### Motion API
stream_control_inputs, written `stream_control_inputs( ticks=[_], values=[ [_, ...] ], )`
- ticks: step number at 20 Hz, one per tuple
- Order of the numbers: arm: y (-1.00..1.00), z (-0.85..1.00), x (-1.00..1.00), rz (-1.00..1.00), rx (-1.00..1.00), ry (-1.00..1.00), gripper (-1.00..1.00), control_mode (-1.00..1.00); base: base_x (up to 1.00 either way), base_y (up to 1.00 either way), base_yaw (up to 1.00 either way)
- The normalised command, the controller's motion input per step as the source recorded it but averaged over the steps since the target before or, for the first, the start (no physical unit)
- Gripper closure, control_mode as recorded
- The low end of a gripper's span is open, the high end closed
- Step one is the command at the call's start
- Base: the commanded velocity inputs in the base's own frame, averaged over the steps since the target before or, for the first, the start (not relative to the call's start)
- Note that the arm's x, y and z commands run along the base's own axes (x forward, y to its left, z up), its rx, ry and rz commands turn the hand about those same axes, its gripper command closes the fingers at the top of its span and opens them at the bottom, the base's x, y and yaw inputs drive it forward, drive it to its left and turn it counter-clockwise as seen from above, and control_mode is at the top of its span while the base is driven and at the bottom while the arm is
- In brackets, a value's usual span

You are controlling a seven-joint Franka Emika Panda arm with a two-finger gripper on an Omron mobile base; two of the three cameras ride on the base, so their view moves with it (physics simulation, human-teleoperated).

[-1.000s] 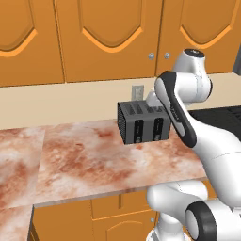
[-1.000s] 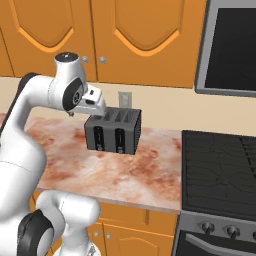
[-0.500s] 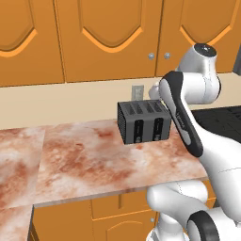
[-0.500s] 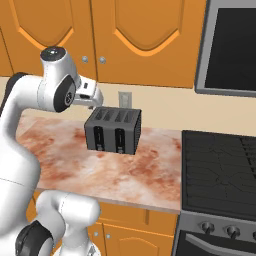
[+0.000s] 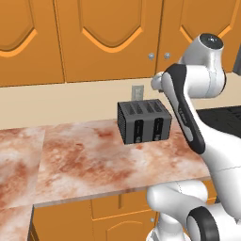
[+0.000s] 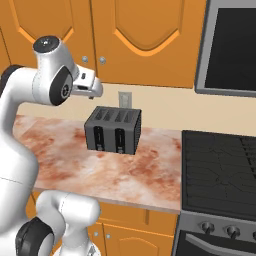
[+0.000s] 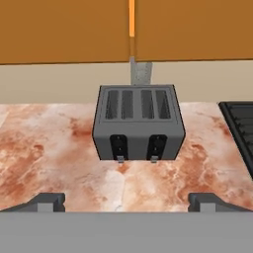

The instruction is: Move the bowls from the cabinet to the plates on the dining table.

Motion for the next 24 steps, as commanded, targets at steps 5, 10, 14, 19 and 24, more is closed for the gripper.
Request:
stream_control_inputs(
  ticks=[5,10,14,19,24],
  values=[
    [-0.21,0.26,0.00,-0.06,0.00,-0.02,-1.00,-1.00,0.00,0.00,0.00],
    [-0.18,0.35,0.00,-0.06,0.00,-0.03,-1.00,-1.00,0.00,0.00,0.00],
    [-0.08,0.42,0.00,-0.04,0.00,-0.06,-1.00,-1.00,0.00,0.00,0.00],
    [-0.07,0.41,0.00,-0.02,0.00,-0.08,-1.00,-1.00,0.00,0.00,0.00],
    [-0.06,0.26,0.00,0.00,0.00,-0.11,-1.00,-1.00,0.00,0.00,0.00]
  ],
)
